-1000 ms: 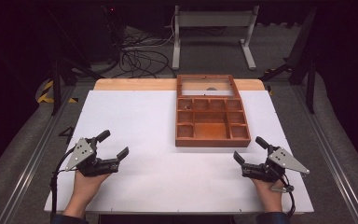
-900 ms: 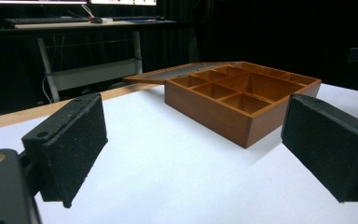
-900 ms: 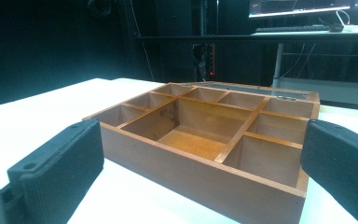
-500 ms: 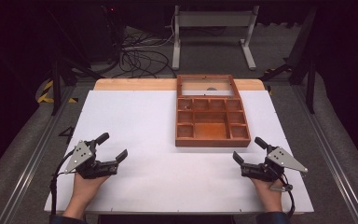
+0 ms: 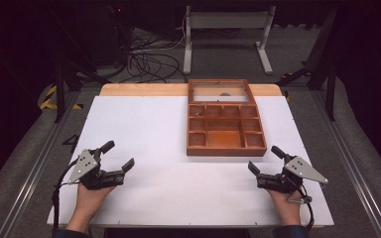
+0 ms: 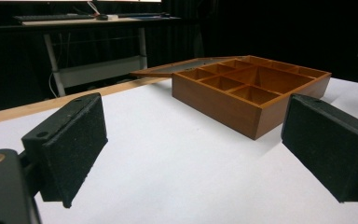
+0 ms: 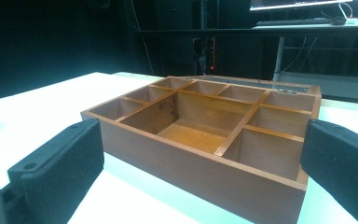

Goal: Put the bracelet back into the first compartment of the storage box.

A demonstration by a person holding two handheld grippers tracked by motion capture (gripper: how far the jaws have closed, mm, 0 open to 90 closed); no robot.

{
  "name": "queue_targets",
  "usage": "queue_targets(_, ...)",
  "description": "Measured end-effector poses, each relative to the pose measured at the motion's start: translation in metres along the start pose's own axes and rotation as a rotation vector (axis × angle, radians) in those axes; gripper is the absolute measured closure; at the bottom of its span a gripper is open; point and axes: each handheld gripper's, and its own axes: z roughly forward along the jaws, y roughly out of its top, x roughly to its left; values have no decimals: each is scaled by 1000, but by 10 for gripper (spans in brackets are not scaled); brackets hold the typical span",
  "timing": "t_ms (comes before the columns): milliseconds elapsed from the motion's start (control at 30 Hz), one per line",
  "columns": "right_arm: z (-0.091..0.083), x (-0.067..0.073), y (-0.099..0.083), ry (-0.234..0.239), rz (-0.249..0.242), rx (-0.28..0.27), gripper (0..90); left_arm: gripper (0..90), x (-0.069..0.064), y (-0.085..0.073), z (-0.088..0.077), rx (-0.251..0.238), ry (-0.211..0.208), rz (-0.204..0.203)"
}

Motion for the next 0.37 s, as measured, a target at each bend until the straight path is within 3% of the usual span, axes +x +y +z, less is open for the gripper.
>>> queue_targets(367,0,0,0,1,-2,4,1,78,1,-1,1,2,-3,-6)
